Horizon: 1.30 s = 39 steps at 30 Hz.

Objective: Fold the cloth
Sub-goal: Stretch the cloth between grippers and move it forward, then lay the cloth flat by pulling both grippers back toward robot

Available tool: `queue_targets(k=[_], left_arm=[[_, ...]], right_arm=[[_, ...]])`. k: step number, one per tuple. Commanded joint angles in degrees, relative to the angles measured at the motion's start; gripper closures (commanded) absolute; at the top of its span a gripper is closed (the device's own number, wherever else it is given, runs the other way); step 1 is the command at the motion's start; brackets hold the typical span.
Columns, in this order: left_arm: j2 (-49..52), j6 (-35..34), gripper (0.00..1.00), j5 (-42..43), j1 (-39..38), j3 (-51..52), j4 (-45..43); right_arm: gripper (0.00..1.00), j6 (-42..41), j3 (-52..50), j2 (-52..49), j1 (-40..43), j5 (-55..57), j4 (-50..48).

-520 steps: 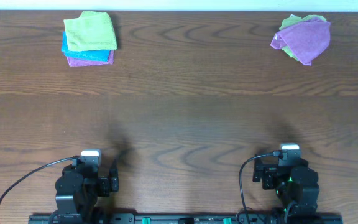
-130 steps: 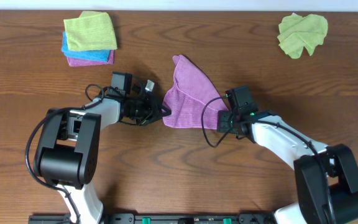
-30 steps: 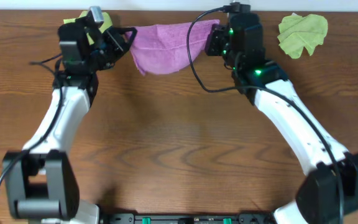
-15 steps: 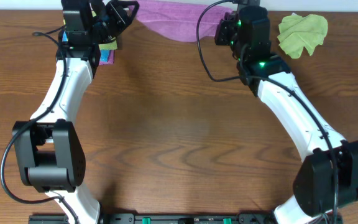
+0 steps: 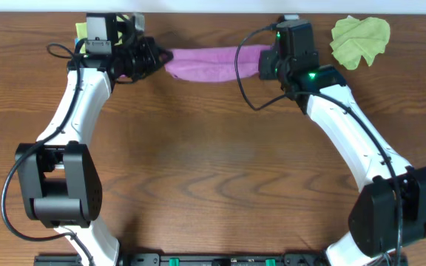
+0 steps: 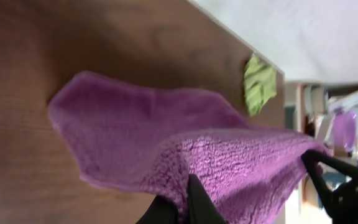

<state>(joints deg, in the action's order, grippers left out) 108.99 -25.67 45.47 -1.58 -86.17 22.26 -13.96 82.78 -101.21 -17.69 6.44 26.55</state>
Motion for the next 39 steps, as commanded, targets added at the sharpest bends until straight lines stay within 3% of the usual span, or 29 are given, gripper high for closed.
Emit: queue_targets(k=[1,12,20,39], left_arm=[[0.31,8.87,0.94,0.70,0.44,-0.87,4.24],[0.31,24.55,0.94,0.61,0.44,-0.66,24.24],[0.28,30.56,0.94,-2.03,0.44,1.51,32.28],[-0.15,31.47,0.94,1.14,1.92,26.99,25.49]], right_arm=[[0.99,0.72,0.81,-0.26,0.37,0.74,3.32],[0.99,-0.39,0.55,-0.26,-0.66,-0.90,16.79],[0.99,-2.19,-3.28,-0.26,-3.76,-1.53,20.39],[0.99,-10.25,-31.17,14.58,-6.54,-5.42,11.15]])
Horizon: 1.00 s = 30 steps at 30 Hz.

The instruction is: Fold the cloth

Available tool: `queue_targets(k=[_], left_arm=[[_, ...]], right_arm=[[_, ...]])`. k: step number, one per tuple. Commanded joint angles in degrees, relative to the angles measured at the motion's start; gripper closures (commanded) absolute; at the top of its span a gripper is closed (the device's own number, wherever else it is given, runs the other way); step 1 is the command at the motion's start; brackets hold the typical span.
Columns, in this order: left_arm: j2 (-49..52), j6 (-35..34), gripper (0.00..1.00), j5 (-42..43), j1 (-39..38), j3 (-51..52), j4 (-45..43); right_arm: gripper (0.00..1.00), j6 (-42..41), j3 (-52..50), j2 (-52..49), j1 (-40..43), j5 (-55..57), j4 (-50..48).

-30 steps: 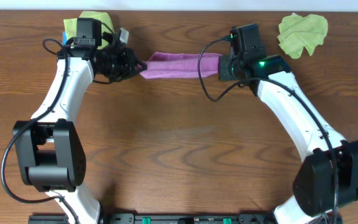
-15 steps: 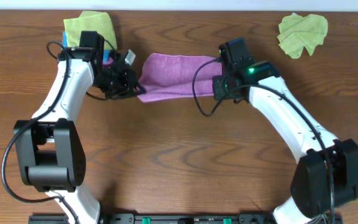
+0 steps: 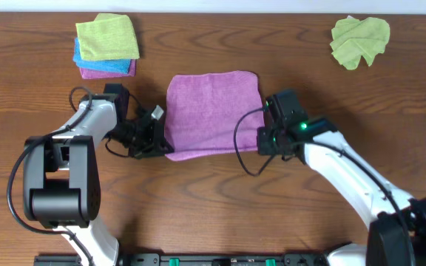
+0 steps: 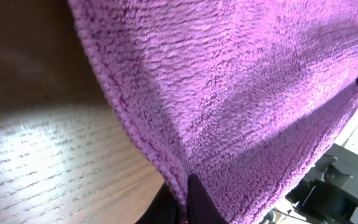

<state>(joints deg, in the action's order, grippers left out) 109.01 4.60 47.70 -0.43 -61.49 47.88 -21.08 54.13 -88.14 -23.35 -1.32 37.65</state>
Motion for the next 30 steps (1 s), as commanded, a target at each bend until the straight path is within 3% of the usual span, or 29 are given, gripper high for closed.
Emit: queue_targets(k=[1,15,21,30], left_arm=[[-0.17,1.22,0.94,-1.11,0.76,3.34,-0.35],[-5.90,0.85,0.94,-1.55,0.83,9.38,0.11],[-14.82,-8.22,0.94,-5.77,0.83,9.35,-3.54],[-17.51,-20.15,0.94,-7.30,0.74,9.35,-19.85]], right_arm=[[0.99,-3.45,-3.32,1.84,-1.42,2.36,0.02],[0.99,-8.74,-7.78,4.15,-5.14,4.98,1.44],[0.99,-9.07,-7.78,9.31,-5.11,8.83,-3.37],[0.99,-5.99,-7.78,7.32,-4.85,13.35,-16.46]])
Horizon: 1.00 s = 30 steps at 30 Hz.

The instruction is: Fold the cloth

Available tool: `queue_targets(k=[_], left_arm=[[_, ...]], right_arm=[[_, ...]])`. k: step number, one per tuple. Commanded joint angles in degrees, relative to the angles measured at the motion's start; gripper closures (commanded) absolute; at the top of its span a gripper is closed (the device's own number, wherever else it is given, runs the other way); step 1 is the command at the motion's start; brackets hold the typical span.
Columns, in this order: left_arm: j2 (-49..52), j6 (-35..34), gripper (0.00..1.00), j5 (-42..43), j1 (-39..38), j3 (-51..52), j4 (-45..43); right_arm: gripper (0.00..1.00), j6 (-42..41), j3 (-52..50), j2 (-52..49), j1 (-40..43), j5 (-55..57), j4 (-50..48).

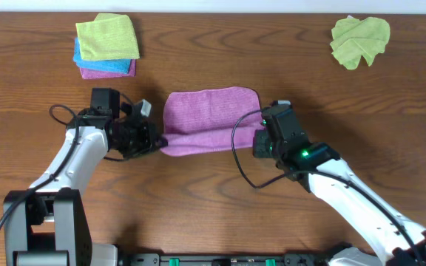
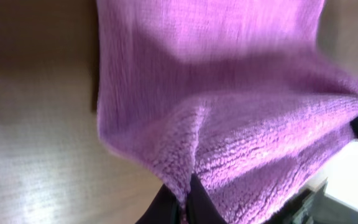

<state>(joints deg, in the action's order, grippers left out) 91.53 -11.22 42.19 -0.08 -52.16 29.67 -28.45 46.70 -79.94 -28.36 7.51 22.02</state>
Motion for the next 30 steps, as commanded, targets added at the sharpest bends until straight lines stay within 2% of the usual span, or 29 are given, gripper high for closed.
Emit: queue_targets(k=[1,5,14,30], left_arm=[[-0.02,-5.20,0.94,-2.05,0.42,0.02,-4.79],[0.07,-8.79,0.94,-5.42,0.42,0.02,-11.54],[3.32,-12.13,0.94,-9.79,-0.61,0.02,-26.32],[14.12,-14.14,0.94,-12.00,-1.92,0.00,-43.36]], right_arm=[[0.99,2.23,-0.35,-1.84,0.50,5.27,-2.84],[0.99,4.72,-0.35,-5.51,1.97,5.16,-9.03],[0.99,7.98,-0.28,-13.38,5.18,5.16,-23.04],[0.99,13.99,-0.26,-21.75,8.07,5.16,-36.46]])
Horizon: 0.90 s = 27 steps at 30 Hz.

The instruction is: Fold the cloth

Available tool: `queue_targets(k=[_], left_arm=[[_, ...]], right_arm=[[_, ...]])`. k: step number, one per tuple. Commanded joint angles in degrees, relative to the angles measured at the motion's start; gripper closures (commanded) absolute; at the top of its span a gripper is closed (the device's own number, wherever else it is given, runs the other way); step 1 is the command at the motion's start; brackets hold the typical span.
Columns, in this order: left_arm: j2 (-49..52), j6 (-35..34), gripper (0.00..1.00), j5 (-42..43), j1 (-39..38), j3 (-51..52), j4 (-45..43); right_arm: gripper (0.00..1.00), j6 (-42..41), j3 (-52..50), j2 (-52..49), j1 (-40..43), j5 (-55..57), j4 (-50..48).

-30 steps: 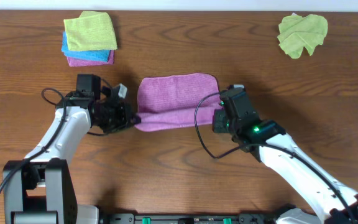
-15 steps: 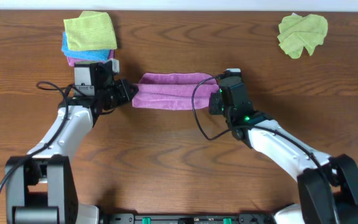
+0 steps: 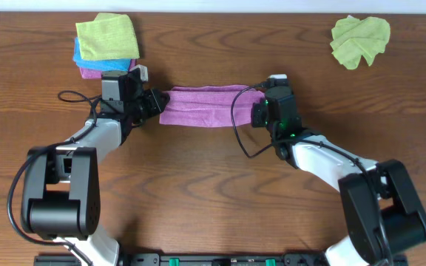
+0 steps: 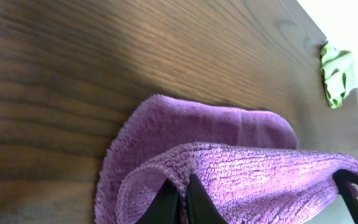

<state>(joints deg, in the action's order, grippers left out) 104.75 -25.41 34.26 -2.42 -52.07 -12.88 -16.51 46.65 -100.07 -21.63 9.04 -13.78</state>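
Observation:
The purple cloth (image 3: pixel 205 106) lies as a narrow doubled band across the middle of the far half of the table. My left gripper (image 3: pixel 155 103) is shut on its left end. The left wrist view shows the black fingertips (image 4: pixel 191 198) pinching the upper layer of the purple cloth (image 4: pixel 241 168), which curls over the lower layer. My right gripper (image 3: pixel 258 111) is at the band's right end, holding that corner. One of its dark fingers (image 4: pixel 353 185) shows at the cloth's far edge.
A stack of folded cloths (image 3: pixel 106 44), green on blue on purple, sits at the far left. A crumpled green cloth (image 3: pixel 359 38) lies at the far right, the same green cloth (image 4: pixel 337 71) showing in the wrist view. Brown wooden table (image 3: pixel 213 192) all around.
Both grippers have moved away from the near side with the cloth's near edge. The cloth, half as deep as when spread a moment ago, is now a narrow doubled band lying farther back.
First the cloth hung stretched between both grippers at the table's far edge. Then it lay spread flat mid-table with the grippers at its near corners. Then the near edge was raised and the cloth looked shorter. Now that edge lies over the far part.

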Motion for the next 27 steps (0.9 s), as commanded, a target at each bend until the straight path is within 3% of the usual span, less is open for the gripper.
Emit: queue_targets(k=[1,13,27], left_arm=[[0.90,0.07,0.94,-4.81,0.33,-0.09,-1.01],[1.01,1.03,0.94,-15.13,-1.86,-0.09,-3.19],[7.52,-0.50,0.94,-14.75,-1.92,-0.20,-12.92]], right_arm=[[0.99,2.08,-0.22,-2.29,1.36,3.63,-1.38],[0.99,3.98,-0.20,-6.03,1.68,3.65,-8.59],[0.99,6.34,-0.15,-8.96,3.04,4.46,-12.48]])
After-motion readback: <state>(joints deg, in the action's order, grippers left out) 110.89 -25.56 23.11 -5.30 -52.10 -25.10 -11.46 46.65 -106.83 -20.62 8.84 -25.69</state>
